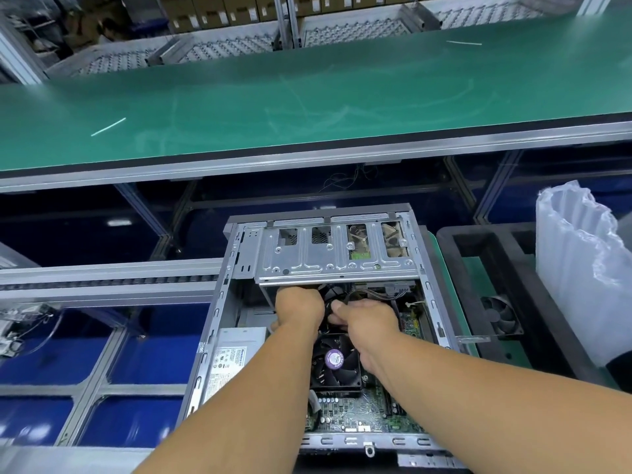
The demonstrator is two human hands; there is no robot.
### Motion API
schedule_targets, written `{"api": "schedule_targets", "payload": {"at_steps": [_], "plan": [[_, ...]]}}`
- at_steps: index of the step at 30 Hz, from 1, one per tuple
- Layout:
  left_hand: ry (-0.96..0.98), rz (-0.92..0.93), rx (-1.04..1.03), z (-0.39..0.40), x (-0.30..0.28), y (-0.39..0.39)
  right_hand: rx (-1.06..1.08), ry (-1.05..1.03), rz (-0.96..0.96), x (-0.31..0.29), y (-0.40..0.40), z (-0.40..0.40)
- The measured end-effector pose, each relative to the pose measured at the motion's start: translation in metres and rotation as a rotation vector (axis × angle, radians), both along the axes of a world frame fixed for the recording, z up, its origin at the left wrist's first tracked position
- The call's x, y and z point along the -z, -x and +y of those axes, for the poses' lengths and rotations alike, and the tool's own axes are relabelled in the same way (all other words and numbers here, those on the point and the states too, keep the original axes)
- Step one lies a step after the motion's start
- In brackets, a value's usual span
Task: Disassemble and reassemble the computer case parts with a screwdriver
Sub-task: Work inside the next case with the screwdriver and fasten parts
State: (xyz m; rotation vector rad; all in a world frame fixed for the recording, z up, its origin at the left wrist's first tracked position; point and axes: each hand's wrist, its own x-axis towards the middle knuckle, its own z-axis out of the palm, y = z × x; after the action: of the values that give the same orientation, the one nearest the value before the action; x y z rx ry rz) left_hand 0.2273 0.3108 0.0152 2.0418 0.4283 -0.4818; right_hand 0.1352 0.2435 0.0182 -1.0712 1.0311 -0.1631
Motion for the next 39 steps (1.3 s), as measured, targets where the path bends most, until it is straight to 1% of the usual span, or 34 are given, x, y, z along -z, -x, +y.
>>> {"api": "schedule_targets", "payload": {"at_steps": [1, 4, 8, 10, 13, 17, 21, 25, 27, 29, 32, 36, 39], "plan": [[-0.076, -0.06, 0.054, -0.002, 0.002, 0.001, 0.032, -0.034, 0.006, 0.0, -0.005, 0.0], [-0.221, -0.104, 0.114, 0.0, -0.011, 0.012, 0.085, -0.143, 0.017, -0.003, -0.021, -0.001], [-0.286, -0.163, 0.226, 0.003, -0.019, 0.02, 0.092, -0.153, 0.036, 0.0, -0.028, -0.001], [-0.29, -0.218, 0.255, 0.004, -0.018, 0.022, 0.091, -0.127, 0.058, 0.001, -0.027, -0.001], [-0.247, -0.285, 0.284, 0.005, -0.015, 0.029, 0.134, -0.067, 0.11, 0.003, -0.029, -0.001], [-0.195, -0.349, 0.317, 0.012, -0.012, 0.033, 0.16, -0.072, 0.138, 0.003, -0.031, 0.001], [-0.196, -0.437, 0.364, 0.017, -0.01, 0.036, 0.138, -0.133, 0.068, 0.007, -0.027, -0.003], [-0.252, -0.617, 0.485, 0.02, -0.009, 0.038, 0.052, -0.167, -0.007, 0.009, -0.015, -0.007], [-0.296, -0.686, 0.544, 0.021, -0.007, 0.035, 0.039, -0.141, -0.023, 0.01, -0.01, -0.008], [-0.316, -0.693, 0.581, 0.021, -0.007, 0.032, 0.033, -0.112, -0.016, 0.012, -0.006, -0.007], [-0.419, -0.671, 0.647, 0.02, -0.006, 0.027, 0.035, -0.097, -0.036, 0.012, 0.0, -0.005], [-0.433, -0.658, 0.643, 0.022, -0.001, 0.023, 0.033, -0.067, -0.067, 0.009, 0.004, -0.004], [-0.48, -0.677, 0.656, 0.022, 0.001, 0.022, 0.051, -0.045, -0.066, 0.008, 0.005, -0.003]]}}
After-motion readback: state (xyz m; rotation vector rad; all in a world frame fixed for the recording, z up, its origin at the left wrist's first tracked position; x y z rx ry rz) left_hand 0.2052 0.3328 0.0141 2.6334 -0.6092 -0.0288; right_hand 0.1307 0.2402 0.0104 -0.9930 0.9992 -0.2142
